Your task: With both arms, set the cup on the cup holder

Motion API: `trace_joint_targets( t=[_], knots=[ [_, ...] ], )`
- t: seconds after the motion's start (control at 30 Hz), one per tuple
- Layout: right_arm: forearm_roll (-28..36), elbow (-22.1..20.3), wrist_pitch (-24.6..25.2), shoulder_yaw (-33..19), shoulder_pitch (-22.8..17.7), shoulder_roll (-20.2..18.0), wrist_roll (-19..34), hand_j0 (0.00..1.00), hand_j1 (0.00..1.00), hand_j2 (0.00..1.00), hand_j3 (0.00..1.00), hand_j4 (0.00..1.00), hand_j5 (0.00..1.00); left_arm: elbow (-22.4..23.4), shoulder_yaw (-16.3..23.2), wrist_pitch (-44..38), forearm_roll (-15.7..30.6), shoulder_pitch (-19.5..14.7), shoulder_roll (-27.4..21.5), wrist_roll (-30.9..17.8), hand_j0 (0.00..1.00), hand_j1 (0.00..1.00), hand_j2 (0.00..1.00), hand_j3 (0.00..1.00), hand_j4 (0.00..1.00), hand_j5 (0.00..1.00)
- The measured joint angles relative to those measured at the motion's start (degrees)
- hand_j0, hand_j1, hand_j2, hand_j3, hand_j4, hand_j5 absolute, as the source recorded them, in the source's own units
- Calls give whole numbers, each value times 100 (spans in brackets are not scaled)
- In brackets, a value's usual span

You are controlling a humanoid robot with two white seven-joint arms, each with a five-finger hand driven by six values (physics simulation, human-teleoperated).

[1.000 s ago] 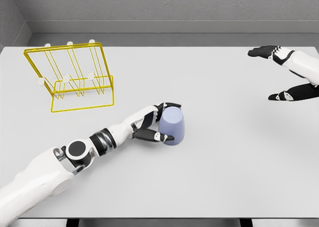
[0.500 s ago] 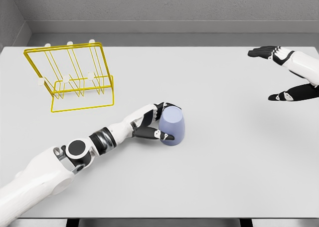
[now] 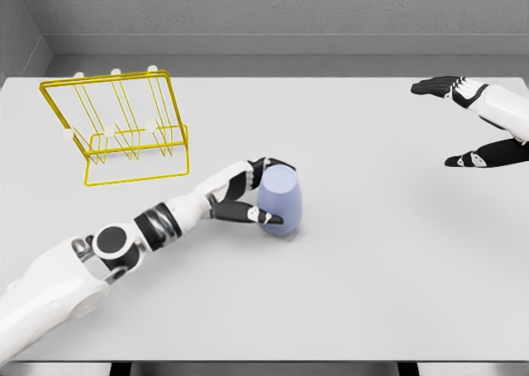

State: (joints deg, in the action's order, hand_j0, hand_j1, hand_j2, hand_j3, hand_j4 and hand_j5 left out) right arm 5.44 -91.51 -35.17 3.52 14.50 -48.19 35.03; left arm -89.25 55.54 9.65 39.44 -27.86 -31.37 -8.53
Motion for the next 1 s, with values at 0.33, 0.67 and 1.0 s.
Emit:
trace_joint_targets(
  t=[0.33,0.67,1.0],
  knots=[
    [0,-9,0,0,0,0,0,100,100,100,100,100,100,-371,-158,1,20,-9,-473,10,69,69,69,69,69,69],
    [0,-13,0,0,0,0,0,100,100,100,100,100,100,-561,-426,3,19,0,-857,13,70,70,70,70,70,70],
    [0,-11,0,0,0,0,0,100,100,100,100,100,100,-706,-678,17,25,0,-1151,16,71,71,71,71,71,71]
  ],
)
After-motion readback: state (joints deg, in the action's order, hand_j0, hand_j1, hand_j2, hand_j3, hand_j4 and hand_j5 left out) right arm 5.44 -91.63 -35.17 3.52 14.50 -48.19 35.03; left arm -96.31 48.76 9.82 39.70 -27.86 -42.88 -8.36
